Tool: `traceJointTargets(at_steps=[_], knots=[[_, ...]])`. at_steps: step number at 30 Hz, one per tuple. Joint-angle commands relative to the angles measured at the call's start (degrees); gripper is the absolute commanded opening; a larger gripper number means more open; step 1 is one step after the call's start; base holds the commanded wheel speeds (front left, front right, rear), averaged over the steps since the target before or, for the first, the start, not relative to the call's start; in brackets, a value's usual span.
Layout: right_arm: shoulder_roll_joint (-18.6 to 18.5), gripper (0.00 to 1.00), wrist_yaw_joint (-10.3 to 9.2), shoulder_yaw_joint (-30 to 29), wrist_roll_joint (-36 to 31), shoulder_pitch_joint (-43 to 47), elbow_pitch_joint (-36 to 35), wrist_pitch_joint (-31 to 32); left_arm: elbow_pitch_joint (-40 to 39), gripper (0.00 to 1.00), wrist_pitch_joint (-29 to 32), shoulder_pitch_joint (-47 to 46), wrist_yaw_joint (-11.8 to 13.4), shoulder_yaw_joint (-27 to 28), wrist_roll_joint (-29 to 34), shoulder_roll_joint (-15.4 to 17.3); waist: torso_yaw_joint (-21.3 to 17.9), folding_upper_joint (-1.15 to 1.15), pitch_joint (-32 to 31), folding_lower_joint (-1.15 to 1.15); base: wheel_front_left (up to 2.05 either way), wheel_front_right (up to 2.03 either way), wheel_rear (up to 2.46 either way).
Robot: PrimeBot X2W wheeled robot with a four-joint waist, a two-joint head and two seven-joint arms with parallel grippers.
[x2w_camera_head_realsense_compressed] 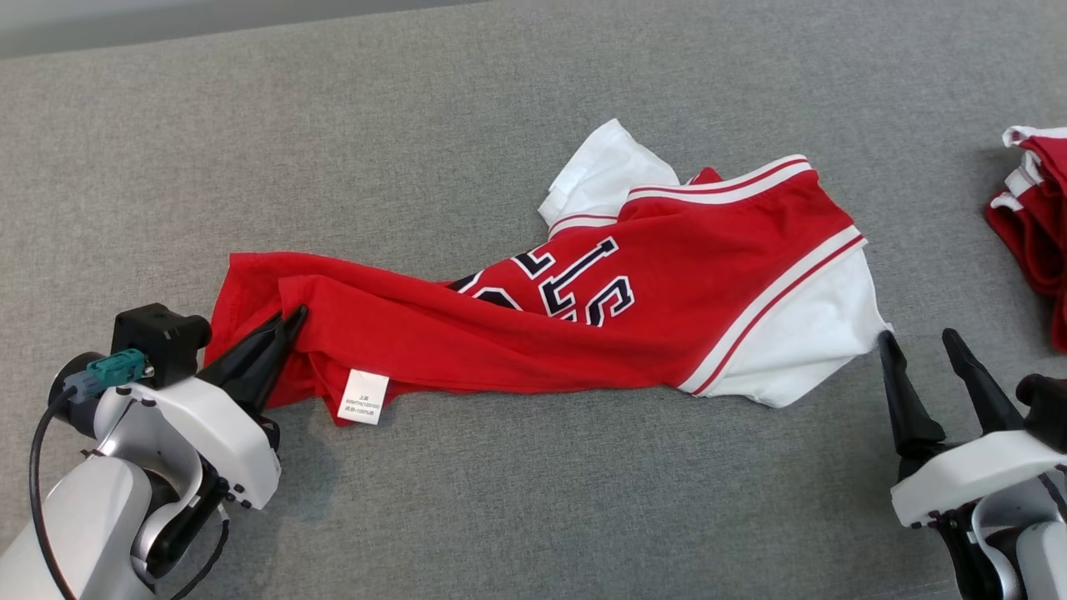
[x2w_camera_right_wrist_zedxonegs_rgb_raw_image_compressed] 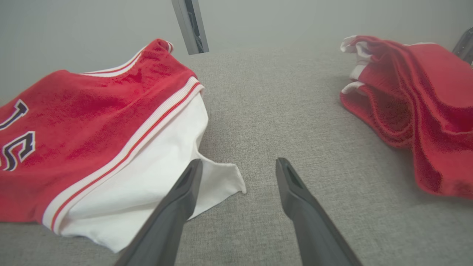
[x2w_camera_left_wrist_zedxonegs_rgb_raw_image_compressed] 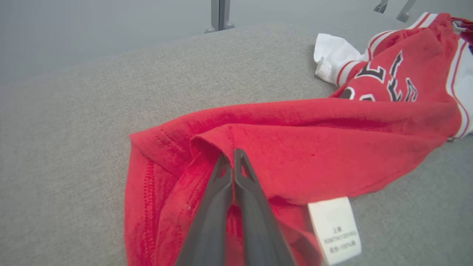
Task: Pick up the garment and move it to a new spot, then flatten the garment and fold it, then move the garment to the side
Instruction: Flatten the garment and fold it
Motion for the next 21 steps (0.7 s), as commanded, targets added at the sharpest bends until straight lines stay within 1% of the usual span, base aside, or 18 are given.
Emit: traceJointTargets(at_steps=[1,5,8,9,10,11,12,13,14,15,18,21], knots=[[-1.0,1.0,0.01,0.7,0.5,-1.6,2.0,-0.3,-0.4,0.0,0.1,-0.6,0.4,-0.1,0.2,0.2,0.3,0.0,0.5,0.0,0.0,0.0,0.0],[-2.7,1.0,0.01,3.8,2.1,-5.1,8.2,-0.8,-1.1,0.0,0.2,-1.3,0.6,-0.4,0.5,0.0,1.0,0.0,1.3,0.0,0.0,0.0,0.0],[-3.8,0.99,0.01,6.1,3.6,-6.9,11.3,-1.3,-1.3,0.0,-0.2,-1.6,0.7,-0.4,0.6,0.1,1.3,0.0,1.7,0.0,0.0,0.0,0.0],[-4.2,0.69,0.01,6.6,4.1,-7.4,12.0,-1.6,-1.3,0.0,-0.3,-1.6,0.7,-0.4,0.5,0.2,1.3,0.0,1.9,0.0,0.0,0.0,0.0],[-4.5,0.51,0.0,7.1,4.5,-7.9,12.8,-2.0,-1.3,0.0,-0.5,-1.6,0.7,-0.3,0.5,0.2,1.3,0.0,2.0,0.0,0.0,0.0,0.0],[-4.6,0.53,0.01,7.7,5.0,-8.5,13.6,-2.3,-1.3,0.0,-0.7,-1.5,0.7,-0.3,0.4,0.3,1.2,0.0,2.1,0.0,0.0,0.0,0.0],[-4.9,0.45,0.0,8.4,5.4,-9.0,14.4,-2.4,-1.3,0.0,-0.8,-1.5,0.8,-0.3,0.4,0.2,1.2,0.0,2.2,0.0,0.0,0.0,0.0],[-5.1,0.39,0.0,8.9,5.8,-9.5,15.3,-2.8,-1.3,0.0,-0.9,-1.5,0.9,-0.3,0.4,0.1,1.1,0.0,2.2,0.0,0.0,0.0,0.0],[-5.4,0.24,0.0,9.4,6.1,-9.9,16.2,-2.9,-1.2,0.0,-1.0,-1.5,0.9,-0.3,0.3,0.0,1.1,0.0,2.3,0.0,0.0,0.0,0.0],[-5.6,0.0,-0.01,10.0,6.4,-10.3,17.1,-3.2,-1.2,0.0,-1.1,-1.6,0.9,-0.4,0.3,0.0,1.1,0.0,2.3,0.0,0.0,0.0,0.0],[-5.9,0.0,-0.01,10.8,7.3,-10.8,18.6,-3.8,-1.0,0.0,-1.4,-1.7,0.9,-0.5,0.3,-0.1,1.1,0.0,2.3,0.0,0.0,0.0,0.0],[-6.5,0.0,-0.03,11.3,8.5,-10.7,19.6,-5.7,-1.1,0.0,-2.1,-1.5,1.1,-0.5,0.4,-0.3,1.2,0.0,2.0,0.0,0.0,0.0,0.0]])
